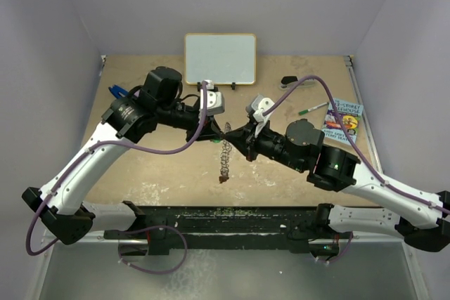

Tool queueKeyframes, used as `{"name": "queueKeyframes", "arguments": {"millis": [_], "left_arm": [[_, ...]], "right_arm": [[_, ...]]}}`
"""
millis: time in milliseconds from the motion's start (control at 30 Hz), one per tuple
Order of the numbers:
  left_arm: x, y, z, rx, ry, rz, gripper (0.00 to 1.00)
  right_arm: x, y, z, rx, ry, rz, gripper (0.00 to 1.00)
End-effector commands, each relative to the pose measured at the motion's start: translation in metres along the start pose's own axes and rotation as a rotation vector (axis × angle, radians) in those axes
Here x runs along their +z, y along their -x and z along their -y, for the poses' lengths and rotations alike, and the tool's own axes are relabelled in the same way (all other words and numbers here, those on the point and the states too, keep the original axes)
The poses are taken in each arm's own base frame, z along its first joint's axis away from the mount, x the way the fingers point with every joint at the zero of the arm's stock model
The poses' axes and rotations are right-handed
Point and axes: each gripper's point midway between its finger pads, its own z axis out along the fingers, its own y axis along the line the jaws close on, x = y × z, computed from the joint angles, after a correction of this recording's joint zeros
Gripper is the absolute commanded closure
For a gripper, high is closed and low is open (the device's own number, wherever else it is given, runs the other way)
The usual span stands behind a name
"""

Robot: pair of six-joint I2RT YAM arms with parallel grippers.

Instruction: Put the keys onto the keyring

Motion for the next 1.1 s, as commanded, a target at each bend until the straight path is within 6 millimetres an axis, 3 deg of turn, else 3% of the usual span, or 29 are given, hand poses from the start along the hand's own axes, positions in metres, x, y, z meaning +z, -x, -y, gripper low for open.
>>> {"name": "queueKeyframes", "arguments": {"millis": [0,533,867,1067], "left_arm": [[-0.003,0.016,0.009,0.012,-0.047,0.047,0.96],[-0.003,0.014,0.033,-0.013,-0.173,0.074,0.96],[-0.005,0.017,0.059,-0.057,-0.343,0.103,0.96],[-0.005,0.017,0.062,-0.094,-0.364,0.1,0.96]], "right_arm": [[-0.007,0.047,-0.006,0.02,0.03,0.17,1.0],[-0.01,0.051,-0.007,0.047,0.023,0.21,1.0],[-0.005,0.043,-0.011,0.02,0.041,0.181,1.0],[-0.01,0.039,-0.007,0.018,0.026,0.17,1.0]]}}
